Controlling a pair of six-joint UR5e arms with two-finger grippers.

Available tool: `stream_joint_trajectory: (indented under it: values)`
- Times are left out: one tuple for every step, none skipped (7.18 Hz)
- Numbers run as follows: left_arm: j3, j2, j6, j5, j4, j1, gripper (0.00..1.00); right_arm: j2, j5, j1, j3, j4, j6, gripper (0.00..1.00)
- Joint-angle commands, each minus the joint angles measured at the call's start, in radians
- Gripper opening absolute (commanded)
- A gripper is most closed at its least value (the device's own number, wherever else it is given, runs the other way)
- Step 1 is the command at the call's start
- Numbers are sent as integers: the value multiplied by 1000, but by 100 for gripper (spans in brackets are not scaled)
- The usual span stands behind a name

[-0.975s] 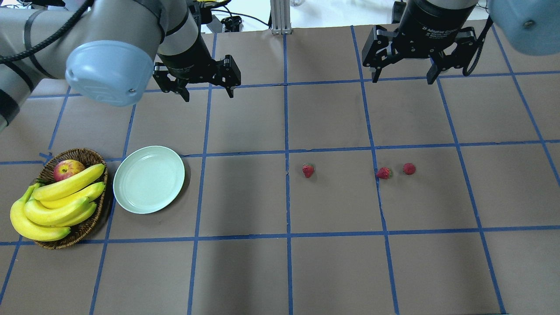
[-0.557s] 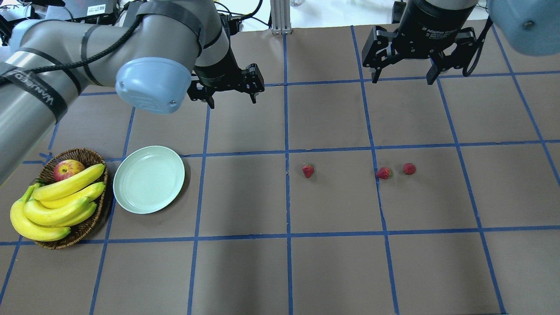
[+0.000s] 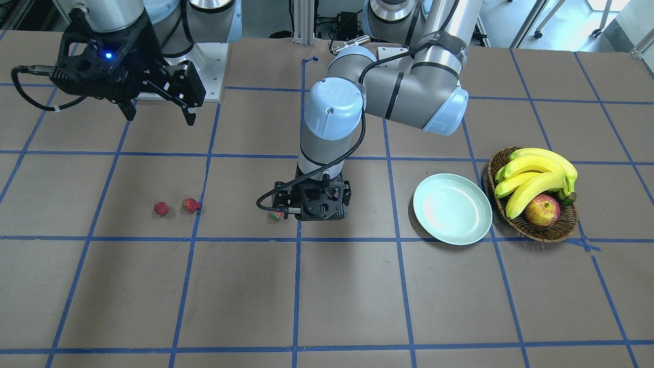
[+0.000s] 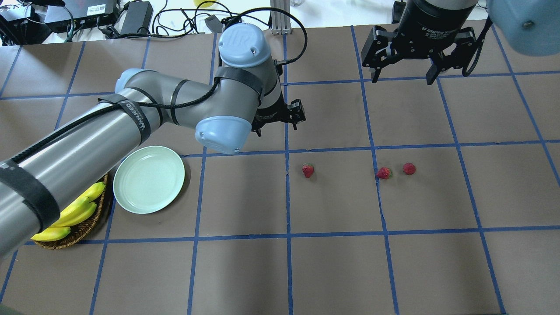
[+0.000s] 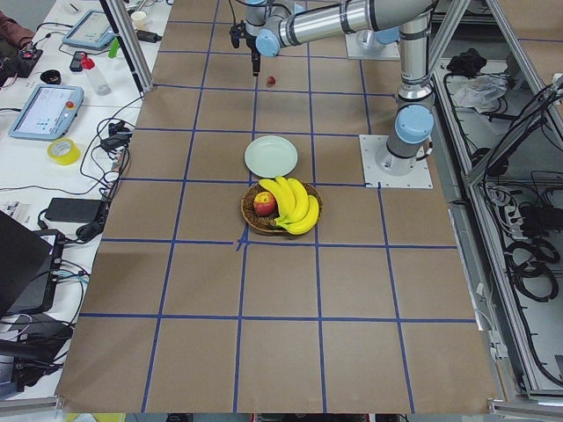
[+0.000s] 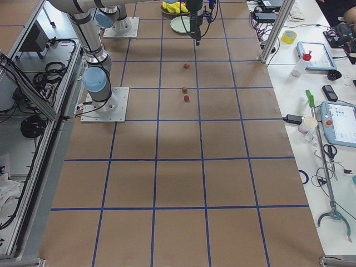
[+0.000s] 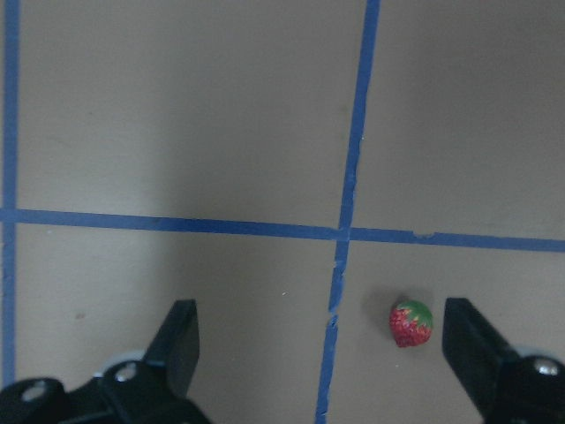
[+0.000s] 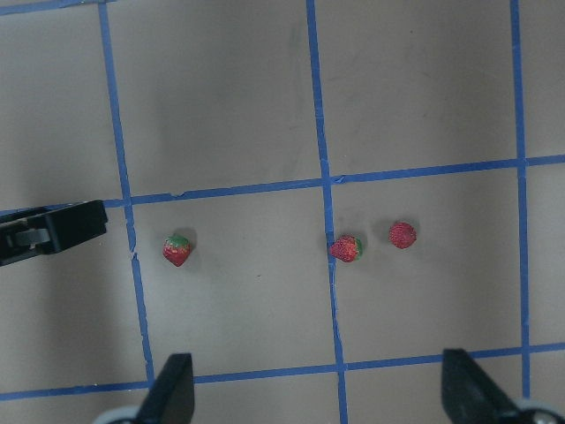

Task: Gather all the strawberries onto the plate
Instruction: 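Lower the left gripper onto the nearest strawberry and close it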

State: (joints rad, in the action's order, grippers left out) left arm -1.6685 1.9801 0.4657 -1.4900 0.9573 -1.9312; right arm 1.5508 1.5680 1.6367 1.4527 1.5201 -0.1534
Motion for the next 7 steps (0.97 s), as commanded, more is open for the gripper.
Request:
stream_joint_trajectory:
  values:
    - [-7, 84, 75, 1, -55, -67, 95, 0, 1, -2, 0, 0, 2, 100]
    - [-7, 109, 93, -3, -67, -84, 95, -1, 1, -2, 0, -1, 2, 100]
    - [-7, 124, 103, -6, -68, -109, 95, 0, 1, -2, 0, -1, 2, 100]
    - [-7, 135, 114, -9, -69, -126, 90, -1, 1, -2, 0, -1, 3, 100]
    - [-7, 143, 120, -6, -69, -129, 79, -2, 1, -3, 2, -1, 5, 100]
    - [-8, 149, 120, -4, -68, -132, 69, -2, 0, -3, 2, 0, 3, 98]
    - [-8, 157, 122, 0, -68, -135, 51, -3, 1, -3, 2, -1, 5, 97]
